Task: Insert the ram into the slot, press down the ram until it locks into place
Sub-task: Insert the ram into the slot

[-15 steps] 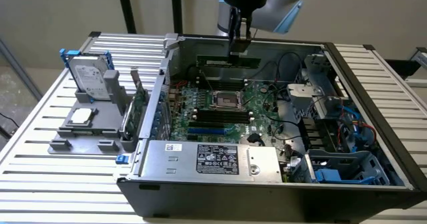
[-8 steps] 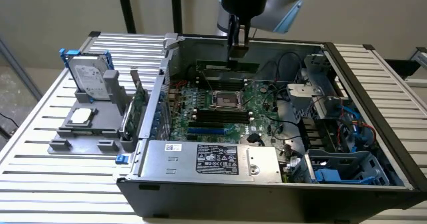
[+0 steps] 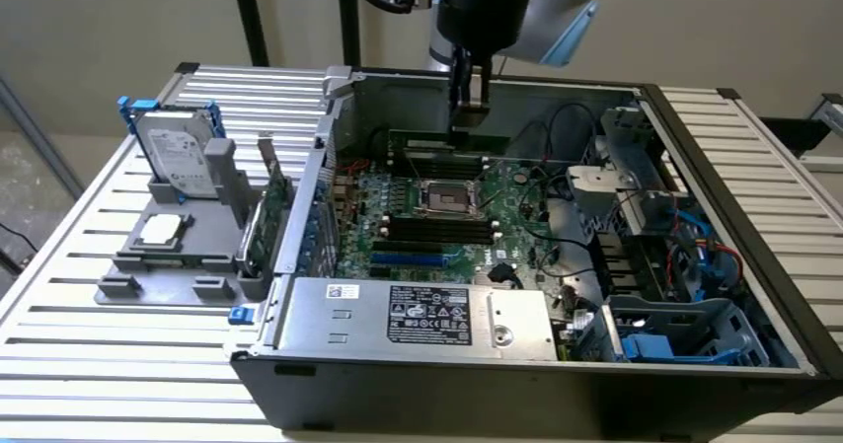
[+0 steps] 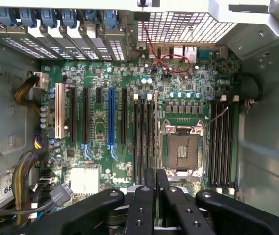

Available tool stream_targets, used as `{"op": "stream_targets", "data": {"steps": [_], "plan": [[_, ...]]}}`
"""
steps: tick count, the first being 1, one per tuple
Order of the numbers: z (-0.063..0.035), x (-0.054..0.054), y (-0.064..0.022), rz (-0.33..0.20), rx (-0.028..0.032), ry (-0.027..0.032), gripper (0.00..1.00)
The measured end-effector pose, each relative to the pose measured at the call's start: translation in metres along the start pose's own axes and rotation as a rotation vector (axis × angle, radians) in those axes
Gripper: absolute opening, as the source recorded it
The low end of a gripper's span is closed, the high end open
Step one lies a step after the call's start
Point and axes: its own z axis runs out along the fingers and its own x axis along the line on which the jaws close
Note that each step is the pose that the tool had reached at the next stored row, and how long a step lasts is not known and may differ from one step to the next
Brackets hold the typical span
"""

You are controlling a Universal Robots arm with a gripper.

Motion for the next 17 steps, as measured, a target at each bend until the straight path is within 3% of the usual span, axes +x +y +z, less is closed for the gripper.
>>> {"op": "stream_targets", "data": {"steps": [17], "plan": [[0.0307, 0.007, -0.0032, 0.0, 0.0, 0.0001, 0.13]]}}
